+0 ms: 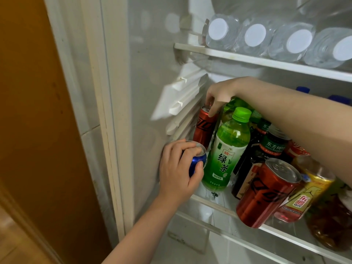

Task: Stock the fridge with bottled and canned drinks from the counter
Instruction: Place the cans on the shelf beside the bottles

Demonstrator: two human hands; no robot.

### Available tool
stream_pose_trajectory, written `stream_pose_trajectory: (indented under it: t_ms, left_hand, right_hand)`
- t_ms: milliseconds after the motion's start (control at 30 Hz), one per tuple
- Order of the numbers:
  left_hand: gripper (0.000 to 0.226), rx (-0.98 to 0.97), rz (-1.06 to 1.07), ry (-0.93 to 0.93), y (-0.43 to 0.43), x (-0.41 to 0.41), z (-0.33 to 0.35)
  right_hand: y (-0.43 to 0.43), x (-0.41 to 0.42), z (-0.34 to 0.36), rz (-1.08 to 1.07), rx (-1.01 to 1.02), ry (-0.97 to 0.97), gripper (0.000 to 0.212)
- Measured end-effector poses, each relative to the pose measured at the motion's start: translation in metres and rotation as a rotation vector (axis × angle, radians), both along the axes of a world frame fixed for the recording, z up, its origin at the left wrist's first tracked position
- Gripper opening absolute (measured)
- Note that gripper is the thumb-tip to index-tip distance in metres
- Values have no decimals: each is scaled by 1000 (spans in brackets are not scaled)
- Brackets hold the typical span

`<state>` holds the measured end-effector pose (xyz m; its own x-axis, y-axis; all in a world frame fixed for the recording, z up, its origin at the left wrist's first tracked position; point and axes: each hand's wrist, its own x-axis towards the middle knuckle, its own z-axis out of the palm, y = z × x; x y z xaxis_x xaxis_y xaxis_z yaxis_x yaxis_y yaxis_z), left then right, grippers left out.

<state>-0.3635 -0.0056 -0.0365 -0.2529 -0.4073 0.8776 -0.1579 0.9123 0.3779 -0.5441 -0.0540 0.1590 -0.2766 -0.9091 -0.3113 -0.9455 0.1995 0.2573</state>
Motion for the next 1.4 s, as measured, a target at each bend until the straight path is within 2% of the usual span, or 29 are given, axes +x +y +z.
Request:
stream_pose_trajectory:
  t_ms: [67, 133, 267, 500, 733, 833, 1200, 1333, 1400]
  left_hand:
    - [27, 3, -2, -1, 1, 1, 0]
    - [28, 4, -6, -7, 1, 3, 1]
    - [29, 15, -11, -35, 1, 5, 3]
    - [29, 84, -40, -110, 3, 10, 5]
    - [28, 100, -55, -145, 3, 14, 5]
    - [34, 177, -65, -177, 8, 14, 7]
    - [54, 126, -169, -300, 6, 26, 14]
    - [55, 152, -221, -272, 9, 30, 13]
    - [54, 164, -238, -267, 10, 33, 12]
  right_hand:
    - [5, 1, 2, 21, -43, 10, 48]
    - [13, 0, 7, 14, -169, -29, 48]
    - [35, 3, 17, -27, -413, -161, 31]
    - [102, 33, 21, -26, -564, -323, 30]
    - [183, 66, -4, 54, -882, -175, 27]
    - [212, 72, -24, 13, -893, -77, 25]
    - [244, 86, -74, -162, -799, 258, 30]
    - [245, 93, -82, -217, -805, 284, 28]
    - [246, 97, -85, -238, -820, 223, 29]
